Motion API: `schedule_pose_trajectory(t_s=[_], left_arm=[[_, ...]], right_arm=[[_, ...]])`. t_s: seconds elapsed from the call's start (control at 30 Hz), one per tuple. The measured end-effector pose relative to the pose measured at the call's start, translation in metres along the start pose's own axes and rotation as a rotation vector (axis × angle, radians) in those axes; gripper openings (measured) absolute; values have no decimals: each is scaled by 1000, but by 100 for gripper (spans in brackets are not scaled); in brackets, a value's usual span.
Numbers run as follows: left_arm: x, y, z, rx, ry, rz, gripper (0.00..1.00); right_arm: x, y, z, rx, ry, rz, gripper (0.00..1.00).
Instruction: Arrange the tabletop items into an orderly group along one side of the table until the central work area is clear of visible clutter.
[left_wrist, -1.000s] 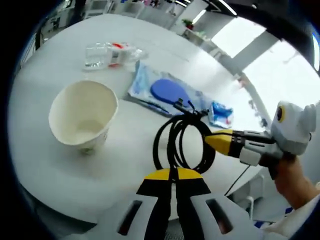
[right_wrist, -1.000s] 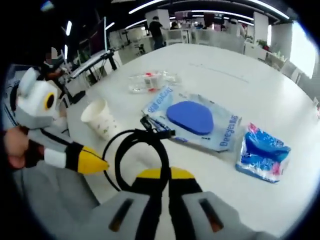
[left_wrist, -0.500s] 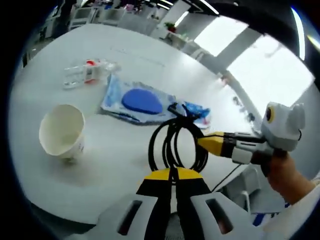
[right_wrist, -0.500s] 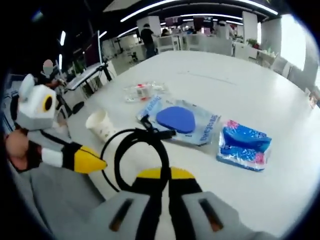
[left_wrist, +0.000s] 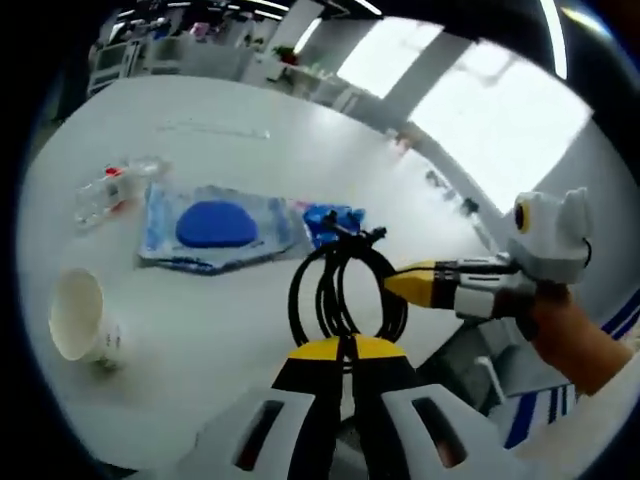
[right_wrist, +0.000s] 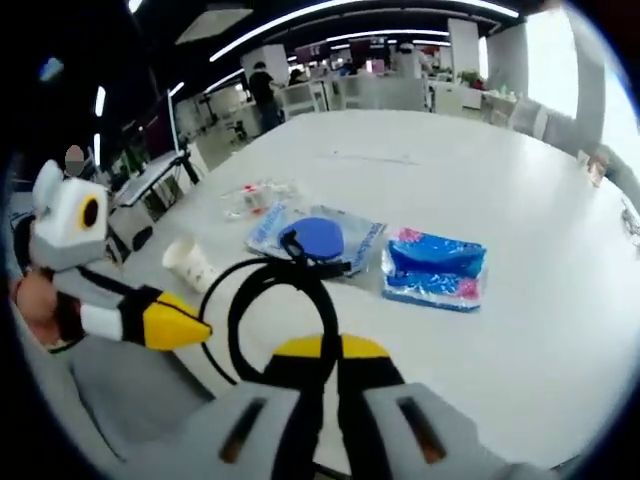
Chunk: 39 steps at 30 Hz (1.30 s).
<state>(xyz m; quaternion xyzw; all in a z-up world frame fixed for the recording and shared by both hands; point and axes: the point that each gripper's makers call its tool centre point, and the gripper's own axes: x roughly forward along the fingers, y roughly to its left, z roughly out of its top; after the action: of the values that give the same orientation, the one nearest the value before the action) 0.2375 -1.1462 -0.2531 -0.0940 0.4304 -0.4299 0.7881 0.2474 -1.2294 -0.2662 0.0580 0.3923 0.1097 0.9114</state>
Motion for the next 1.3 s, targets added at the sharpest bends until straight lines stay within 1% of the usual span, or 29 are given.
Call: schedule_pose_trajectory(t_s=[0.1, 0.13, 0.2, 0.23, 0.27, 0.3, 0.37, 0.4, 0.47, 0.6, 0.67, 0.73, 0.77, 0.83, 0.87, 0.93, 1.03, 1.07, 1.23, 1.3], left_arm=[[6, -11, 4, 19, 8, -27, 0], [8, -15, 6, 40, 9, -35, 0], [14, -24, 9, 44, 17, -62, 0], [18, -28, 10, 68, 24, -71, 0], [21, -32, 11, 64, 30, -79, 0], [26, -38, 12, 50, 31, -101, 0], [35, -46, 11, 73, 44, -113, 0], [38, -48, 11, 74, 46, -116, 0], [45, -50, 10, 72, 55, -121, 0], [57, -54, 7, 76, 74, -125, 0], [63, -52, 4, 85, 83, -115, 0], [69, -51, 2, 72, 88, -113, 0], [73, -48, -2, 78, 103, -104, 0], [78, -45, -4, 62, 110, -99, 0], [81, -44, -5, 67, 117, -93, 0], [85, -39, -6, 50, 124, -86, 0], [90, -33, -9, 47, 140, -73, 0], [93, -29, -10, 42, 145, -65, 0], [101, -16, -14, 11, 172, -45, 0], [104, -12, -16, 7, 181, -35, 0]], right_arm=[[-10, -13, -1, 32, -9, -26, 0], [-12, -17, -2, 42, -12, -33, 0], [-19, -26, -3, 54, -15, -53, 0], [-22, -29, -4, 68, -19, -58, 0], [-25, -35, -4, 79, -21, -68, 0], [-27, -39, -6, 83, -20, -76, 0], [-31, -45, -8, 97, -18, -89, 0], [-33, -53, -11, 110, -13, -95, 0], [-33, -59, -14, 130, -8, -96, 0], [-30, -71, -20, 137, 17, -103, 0], [-27, -75, -23, 144, 29, -101, 0], [-22, -80, -27, 152, 42, -100, 0], [-18, -81, -29, 150, 57, -98, 0], [-12, -84, -33, 154, 73, -97, 0], [-9, -84, -34, 152, 82, -94, 0], [-3, -87, -36, 157, 95, -91, 0], [6, -90, -37, 149, 114, -84, 0], [10, -90, -39, 154, 137, -76, 0], [22, -92, -38, 154, 151, -65, 0], [27, -91, -40, 146, 171, -57, 0]])
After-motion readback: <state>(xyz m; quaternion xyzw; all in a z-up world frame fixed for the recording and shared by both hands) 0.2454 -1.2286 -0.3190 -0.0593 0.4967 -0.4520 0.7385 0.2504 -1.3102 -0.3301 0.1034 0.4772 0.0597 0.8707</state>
